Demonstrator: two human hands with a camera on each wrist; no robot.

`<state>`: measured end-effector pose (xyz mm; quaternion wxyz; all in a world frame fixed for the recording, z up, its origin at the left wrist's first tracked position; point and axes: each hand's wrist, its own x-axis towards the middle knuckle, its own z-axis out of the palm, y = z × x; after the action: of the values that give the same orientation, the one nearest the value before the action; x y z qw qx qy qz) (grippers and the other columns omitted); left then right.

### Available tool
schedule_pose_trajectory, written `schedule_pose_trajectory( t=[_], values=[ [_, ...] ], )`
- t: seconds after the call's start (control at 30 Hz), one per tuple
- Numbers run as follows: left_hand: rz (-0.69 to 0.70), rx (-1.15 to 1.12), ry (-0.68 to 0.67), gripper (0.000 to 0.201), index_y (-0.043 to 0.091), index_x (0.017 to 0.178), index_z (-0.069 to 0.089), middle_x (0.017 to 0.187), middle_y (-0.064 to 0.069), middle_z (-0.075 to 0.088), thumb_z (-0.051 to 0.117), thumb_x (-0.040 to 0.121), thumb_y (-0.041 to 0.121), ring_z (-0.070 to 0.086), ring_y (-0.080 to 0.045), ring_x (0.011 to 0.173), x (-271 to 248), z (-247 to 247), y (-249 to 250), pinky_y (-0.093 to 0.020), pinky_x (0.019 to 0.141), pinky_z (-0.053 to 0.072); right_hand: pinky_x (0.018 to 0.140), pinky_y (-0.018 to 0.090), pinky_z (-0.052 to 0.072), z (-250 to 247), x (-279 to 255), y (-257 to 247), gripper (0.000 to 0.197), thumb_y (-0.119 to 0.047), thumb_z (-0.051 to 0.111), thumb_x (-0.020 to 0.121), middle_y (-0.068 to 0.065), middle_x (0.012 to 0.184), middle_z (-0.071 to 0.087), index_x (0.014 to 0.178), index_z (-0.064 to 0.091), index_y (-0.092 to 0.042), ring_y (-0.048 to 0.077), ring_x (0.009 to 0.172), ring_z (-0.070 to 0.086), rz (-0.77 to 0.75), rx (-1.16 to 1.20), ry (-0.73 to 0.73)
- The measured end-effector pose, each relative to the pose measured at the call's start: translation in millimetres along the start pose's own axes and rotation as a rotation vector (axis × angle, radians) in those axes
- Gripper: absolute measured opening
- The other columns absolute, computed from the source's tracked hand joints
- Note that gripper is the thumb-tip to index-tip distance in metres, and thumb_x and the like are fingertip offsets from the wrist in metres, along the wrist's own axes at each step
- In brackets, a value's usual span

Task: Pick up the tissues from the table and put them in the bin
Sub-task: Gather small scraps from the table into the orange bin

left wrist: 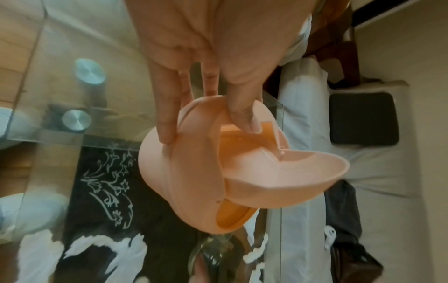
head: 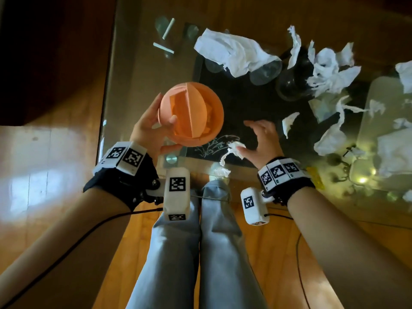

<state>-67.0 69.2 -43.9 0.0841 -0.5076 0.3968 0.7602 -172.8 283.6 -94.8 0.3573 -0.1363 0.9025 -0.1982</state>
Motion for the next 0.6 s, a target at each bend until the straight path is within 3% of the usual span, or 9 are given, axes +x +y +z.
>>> schedule_pose_trajectory(
  t=[0.07,0.17,0.27,0.4,0.47,0.6],
  values=[
    [0.009,0.032,0.010,0.057,0.041,0.132,0.044,0.127,0.003,0.046,0.060,0.084,0.016,0.051,-0.022,0.110,2,12,-8,-0.048,0.081,0.053,0.105,0.047,0.035,21,-3,16,0.078,-0.034,0.075,0.068,0.006,0.149,0.011,0.133,0.031,-0.036,0.029,0.137,0.019,0.114,-0.072,-0.136],
    [0.045,0.131,0.018,0.064,0.041,0.135,0.039,0.138,0.001,0.038,0.063,0.082,0.015,0.043,-0.028,0.122,6,26,-18,-0.056,0.091,0.049,0.107,0.055,0.026,53,-7,21,0.088,-0.040,0.079,0.060,0.003,0.153,0.000,0.131,0.027,-0.043,0.030,0.140,0.005,0.068,-0.215,-0.230],
    [0.051,0.154,0.015,0.066,0.041,0.137,0.037,0.139,0.003,0.035,0.064,0.082,0.018,0.042,-0.028,0.125,7,27,-21,-0.056,0.091,0.049,0.104,0.053,0.028,81,-10,17,0.079,-0.038,0.081,0.057,0.006,0.148,0.014,0.124,0.039,-0.038,0.032,0.134,0.015,-0.058,-0.370,-0.184],
    [0.039,0.169,0.021,0.066,0.043,0.135,0.038,0.143,0.001,0.035,0.066,0.080,0.023,0.042,-0.030,0.126,9,26,-20,-0.058,0.091,0.049,0.090,0.042,0.042,96,-8,22,0.033,-0.010,0.071,0.070,0.011,0.122,0.046,0.100,0.058,-0.014,0.032,0.110,0.042,-0.148,-0.203,-0.075],
    [0.049,0.187,0.024,0.065,0.044,0.135,0.038,0.143,0.001,0.034,0.066,0.080,0.026,0.042,-0.030,0.126,8,28,-22,-0.057,0.090,0.050,0.084,0.034,0.043,92,-3,29,0.017,-0.001,0.062,0.078,0.012,0.114,0.052,0.094,0.061,-0.008,0.029,0.105,0.048,-0.148,-0.160,-0.123],
    [0.058,0.200,0.027,0.065,0.044,0.136,0.036,0.144,0.002,0.033,0.064,0.082,0.021,0.040,-0.031,0.129,5,42,-28,-0.058,0.094,0.047,0.076,0.023,0.038,59,-1,36,0.012,-0.002,0.057,0.082,0.011,0.109,0.056,0.092,0.063,-0.006,0.024,0.099,0.055,-0.127,-0.089,-0.100]
  ],
)
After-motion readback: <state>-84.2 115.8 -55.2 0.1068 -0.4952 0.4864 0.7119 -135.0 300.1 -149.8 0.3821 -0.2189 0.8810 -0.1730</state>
